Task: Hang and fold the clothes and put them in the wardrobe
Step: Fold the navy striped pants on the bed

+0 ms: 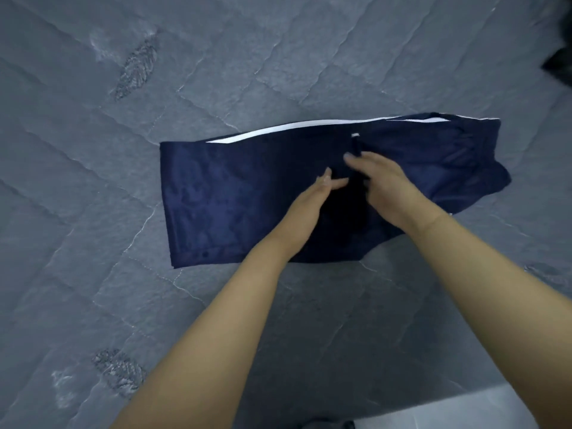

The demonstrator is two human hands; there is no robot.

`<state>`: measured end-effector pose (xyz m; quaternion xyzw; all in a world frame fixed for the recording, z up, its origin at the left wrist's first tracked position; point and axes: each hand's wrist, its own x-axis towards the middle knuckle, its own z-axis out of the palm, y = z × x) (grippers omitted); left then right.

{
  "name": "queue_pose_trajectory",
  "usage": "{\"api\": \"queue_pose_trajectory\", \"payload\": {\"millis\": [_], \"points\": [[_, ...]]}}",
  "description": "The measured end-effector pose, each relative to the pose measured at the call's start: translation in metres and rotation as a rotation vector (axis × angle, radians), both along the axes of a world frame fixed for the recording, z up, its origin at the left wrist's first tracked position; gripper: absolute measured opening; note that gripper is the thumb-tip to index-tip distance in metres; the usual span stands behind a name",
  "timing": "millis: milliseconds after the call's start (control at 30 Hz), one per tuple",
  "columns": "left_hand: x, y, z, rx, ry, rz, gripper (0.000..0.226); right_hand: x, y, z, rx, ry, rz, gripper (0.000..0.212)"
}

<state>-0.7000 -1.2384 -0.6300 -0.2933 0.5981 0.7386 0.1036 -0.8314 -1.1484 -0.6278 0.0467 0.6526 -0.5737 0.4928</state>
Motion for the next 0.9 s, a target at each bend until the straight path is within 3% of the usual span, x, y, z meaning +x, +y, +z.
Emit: {"api": "queue_pose_trajectory", "payload": {"millis": [133,200,267,333,400,500,600,733,833,900], "points": [[-0.003,0.004,-0.006,-0.050,-0.033,0.132,0.038,-0.015,0.017,-0.011,0.160,0.257,0.088,0.017],[-0.002,0.004,-0.009,-0.267,-0.020,0.107,0.036,-0.034,0.028,-0.009,0.187,0.418,0.053,0.018],[-0.002,0.004,-0.016,-0.628,-0.018,-0.034,0.037,-0.062,0.049,-0.003,0.198,0.492,0.020,0.014],[-0.004,0.006,-0.027,-0.859,-0.040,-0.179,0.041,-0.094,0.076,0.003,0.236,0.550,0.031,0.027],[-0.008,0.009,-0.039,-0.930,-0.113,-0.289,0.046,-0.127,0.101,0.000,0.341,0.634,0.010,0.029],[-0.010,0.019,-0.059,-1.060,-0.249,-0.505,0.056,-0.164,0.126,-0.018,0.523,0.744,0.032,0.014],[-0.010,0.030,-0.070,-1.139,-0.282,-0.558,0.060,-0.170,0.136,-0.044,0.610,0.736,0.143,0.024],[-0.003,0.036,-0.065,-1.112,-0.139,-0.410,0.062,-0.145,0.132,-0.044,0.632,0.870,0.099,0.031],[0.017,0.054,-0.055,-1.198,0.148,-0.373,0.056,-0.105,0.141,-0.029,0.556,1.035,-0.122,0.045],[0.037,0.073,-0.059,-1.224,0.178,-0.459,0.062,-0.072,0.153,-0.027,0.491,0.960,-0.336,0.048]]}}
